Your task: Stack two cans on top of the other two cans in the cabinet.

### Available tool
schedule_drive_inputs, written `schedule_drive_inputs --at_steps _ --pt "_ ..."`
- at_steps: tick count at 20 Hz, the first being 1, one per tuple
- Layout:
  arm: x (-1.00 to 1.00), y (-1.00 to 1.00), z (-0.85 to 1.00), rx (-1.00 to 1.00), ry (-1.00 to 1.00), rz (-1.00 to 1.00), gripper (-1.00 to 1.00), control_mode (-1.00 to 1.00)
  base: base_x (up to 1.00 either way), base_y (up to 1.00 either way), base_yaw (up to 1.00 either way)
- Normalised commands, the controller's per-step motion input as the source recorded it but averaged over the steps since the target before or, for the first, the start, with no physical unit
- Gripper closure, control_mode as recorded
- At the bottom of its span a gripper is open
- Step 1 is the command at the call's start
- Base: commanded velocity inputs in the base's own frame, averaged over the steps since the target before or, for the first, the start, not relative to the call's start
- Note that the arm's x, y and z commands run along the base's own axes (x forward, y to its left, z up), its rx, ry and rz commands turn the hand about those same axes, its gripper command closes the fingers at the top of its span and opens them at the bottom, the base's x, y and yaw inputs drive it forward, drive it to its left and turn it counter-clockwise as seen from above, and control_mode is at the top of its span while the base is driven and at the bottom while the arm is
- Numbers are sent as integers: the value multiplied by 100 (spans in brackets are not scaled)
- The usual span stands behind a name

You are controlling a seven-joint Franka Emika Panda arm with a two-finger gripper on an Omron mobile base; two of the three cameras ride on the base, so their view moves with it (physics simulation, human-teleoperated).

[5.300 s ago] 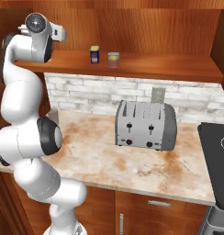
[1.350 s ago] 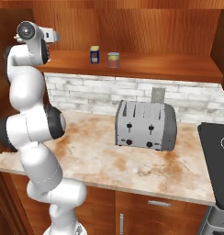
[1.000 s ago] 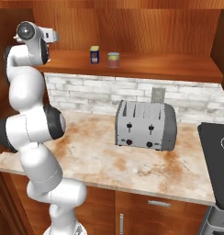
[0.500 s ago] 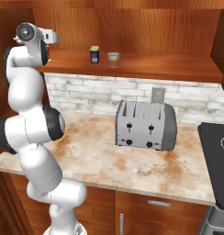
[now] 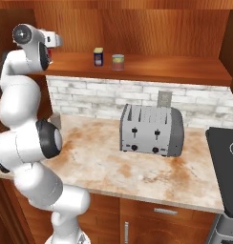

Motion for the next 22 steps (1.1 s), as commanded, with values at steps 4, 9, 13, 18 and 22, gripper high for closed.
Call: schedule_drive_inputs --at_steps 4,9,13,18,22 --pt "-46 -26 -3 0 0 -13 -100 -100 0 0 0" --pt "-60 -39 0 9 2 -12 -100 -100 0 0 0" --pt "-54 -47 0 5 8 -8 -100 -100 0 0 0" --pt "-54 -55 0 0 3 -1 -100 -100 0 0 0" --pt "-42 -60 1 3 15 -1 -100 -100 0 0 0"
